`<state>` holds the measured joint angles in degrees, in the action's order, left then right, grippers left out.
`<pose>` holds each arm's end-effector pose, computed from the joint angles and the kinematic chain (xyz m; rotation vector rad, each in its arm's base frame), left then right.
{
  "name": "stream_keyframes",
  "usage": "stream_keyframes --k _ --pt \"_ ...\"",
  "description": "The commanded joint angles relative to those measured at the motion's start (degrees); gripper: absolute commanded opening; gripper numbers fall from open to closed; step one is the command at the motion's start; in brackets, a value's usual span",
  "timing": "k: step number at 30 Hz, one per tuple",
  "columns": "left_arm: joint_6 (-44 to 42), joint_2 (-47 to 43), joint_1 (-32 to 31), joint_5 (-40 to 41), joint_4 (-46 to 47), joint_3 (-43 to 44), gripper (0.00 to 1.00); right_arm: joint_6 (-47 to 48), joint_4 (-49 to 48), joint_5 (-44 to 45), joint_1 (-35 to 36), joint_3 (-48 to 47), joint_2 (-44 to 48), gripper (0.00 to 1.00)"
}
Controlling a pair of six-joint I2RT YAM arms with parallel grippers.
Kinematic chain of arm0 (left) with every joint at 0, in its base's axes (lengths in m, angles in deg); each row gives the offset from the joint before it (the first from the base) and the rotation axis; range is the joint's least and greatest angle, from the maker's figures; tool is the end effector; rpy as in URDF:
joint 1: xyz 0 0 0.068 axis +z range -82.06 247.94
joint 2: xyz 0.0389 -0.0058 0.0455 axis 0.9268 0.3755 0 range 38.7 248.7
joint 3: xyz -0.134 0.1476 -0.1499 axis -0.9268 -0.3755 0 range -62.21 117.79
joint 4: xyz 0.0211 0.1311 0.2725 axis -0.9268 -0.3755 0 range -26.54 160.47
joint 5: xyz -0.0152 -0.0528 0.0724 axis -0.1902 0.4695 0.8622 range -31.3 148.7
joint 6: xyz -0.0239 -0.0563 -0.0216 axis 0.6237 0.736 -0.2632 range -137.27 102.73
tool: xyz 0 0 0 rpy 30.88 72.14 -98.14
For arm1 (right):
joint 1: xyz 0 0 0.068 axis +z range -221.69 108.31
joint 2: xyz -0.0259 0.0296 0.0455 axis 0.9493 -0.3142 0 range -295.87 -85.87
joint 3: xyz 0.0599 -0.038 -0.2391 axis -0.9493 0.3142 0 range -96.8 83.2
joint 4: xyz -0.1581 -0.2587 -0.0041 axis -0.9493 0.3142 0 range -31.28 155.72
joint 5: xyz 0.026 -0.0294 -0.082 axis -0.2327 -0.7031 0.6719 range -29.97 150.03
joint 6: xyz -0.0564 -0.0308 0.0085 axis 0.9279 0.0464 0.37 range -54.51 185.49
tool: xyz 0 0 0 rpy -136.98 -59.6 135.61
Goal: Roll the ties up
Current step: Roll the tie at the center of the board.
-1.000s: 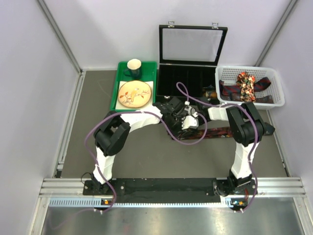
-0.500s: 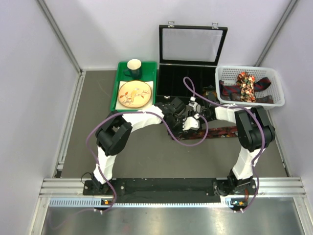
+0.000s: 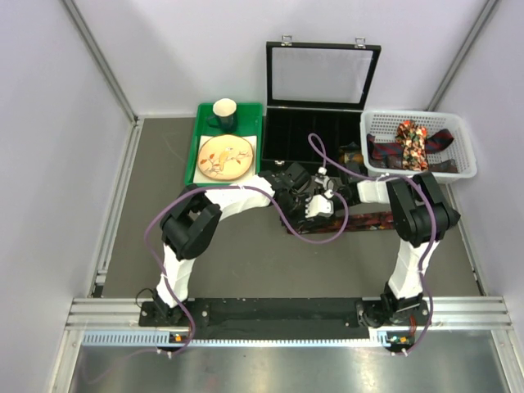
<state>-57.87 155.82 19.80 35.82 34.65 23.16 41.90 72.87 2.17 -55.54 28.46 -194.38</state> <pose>0.2874 -0.3503 0.1143 1.9806 1.8684 -0.5848 0.3274 0.1394 0.0495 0.1148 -2.7054 -1.5780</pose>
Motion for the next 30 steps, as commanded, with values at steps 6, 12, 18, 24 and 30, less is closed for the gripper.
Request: stream_keyframes --k 6,12,18,24,30 --pt "-2.64 8.21 -0.20 7.14 -4.00 -3.71 0.25 -0.05 -4.75 1.52 0.82 -0.98 -3.02 0.09" --pt "-0.19 6.28 1.73 4.52 -2.33 -4.24 0.43 6.18 1.66 9.06 0.47 -1.77 -1.89 0.00" --pt "6.67 -4.87 7.35 -7.94 12.93 -13.10 0.59 8.39 2.63 13.91 0.47 -0.54 0.31 0.00" --pt "6.41 -12.97 9.64 -12.99 26.84 -24.36 0.86 10.06 3.95 16.02 0.38 -0.28 0.75 0.00" --pt "7.29 -8.49 7.54 -11.94 32.10 -22.96 0.95 10.67 5.36 18.75 0.29 -0.19 1.11 0.00"
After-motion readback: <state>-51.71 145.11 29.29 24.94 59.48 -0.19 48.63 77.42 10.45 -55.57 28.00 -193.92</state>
